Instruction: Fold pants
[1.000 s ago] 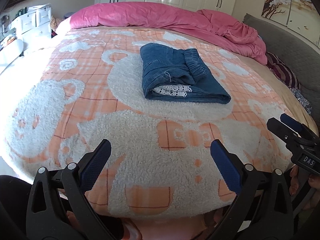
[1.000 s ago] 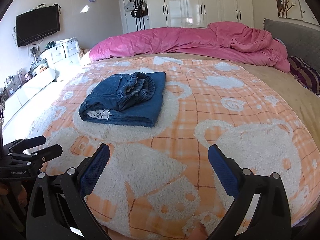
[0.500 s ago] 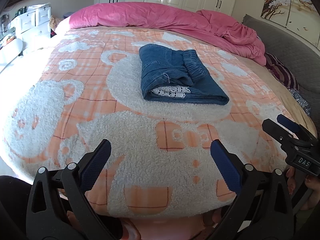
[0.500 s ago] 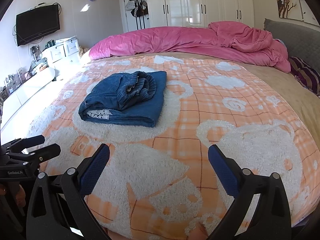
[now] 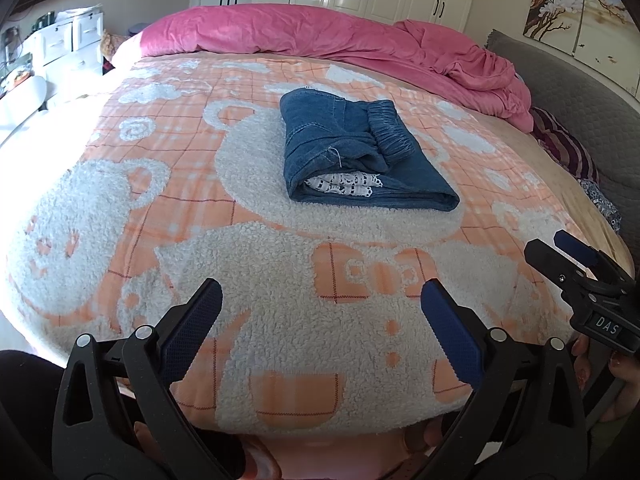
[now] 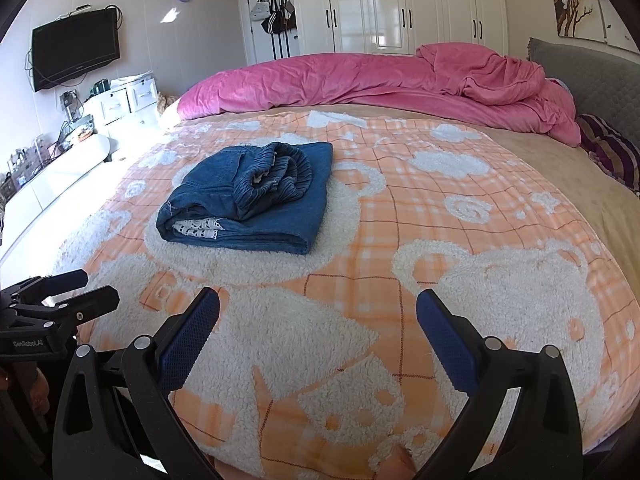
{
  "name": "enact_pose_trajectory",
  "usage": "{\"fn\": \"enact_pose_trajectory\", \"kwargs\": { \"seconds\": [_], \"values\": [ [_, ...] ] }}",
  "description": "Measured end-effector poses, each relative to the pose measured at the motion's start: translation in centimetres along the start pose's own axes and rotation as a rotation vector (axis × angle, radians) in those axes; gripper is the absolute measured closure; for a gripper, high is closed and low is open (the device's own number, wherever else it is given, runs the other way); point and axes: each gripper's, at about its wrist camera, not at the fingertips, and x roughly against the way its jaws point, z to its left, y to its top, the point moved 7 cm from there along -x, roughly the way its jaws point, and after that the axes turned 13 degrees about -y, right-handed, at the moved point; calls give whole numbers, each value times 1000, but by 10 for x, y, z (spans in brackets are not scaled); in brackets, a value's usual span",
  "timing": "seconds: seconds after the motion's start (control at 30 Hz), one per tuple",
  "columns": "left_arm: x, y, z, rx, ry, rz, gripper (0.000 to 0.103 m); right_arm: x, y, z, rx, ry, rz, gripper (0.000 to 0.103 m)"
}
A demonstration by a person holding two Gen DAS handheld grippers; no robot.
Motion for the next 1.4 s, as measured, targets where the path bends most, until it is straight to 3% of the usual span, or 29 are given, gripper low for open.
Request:
{"fn": "enact_pose_trajectory", "kwargs": {
  "seconds": [0.83, 1.1, 1.4],
  "values": [
    [0, 0, 1, 3, 10, 0, 9, -1, 0, 0, 0, -8, 1, 5],
    [2, 0, -3, 10, -17, -7, 9, -1, -1, 0, 1, -10, 1, 5],
    [1, 0, 1, 11, 16, 4, 9, -1, -1, 0, 3, -8, 2, 5]
  ]
}}
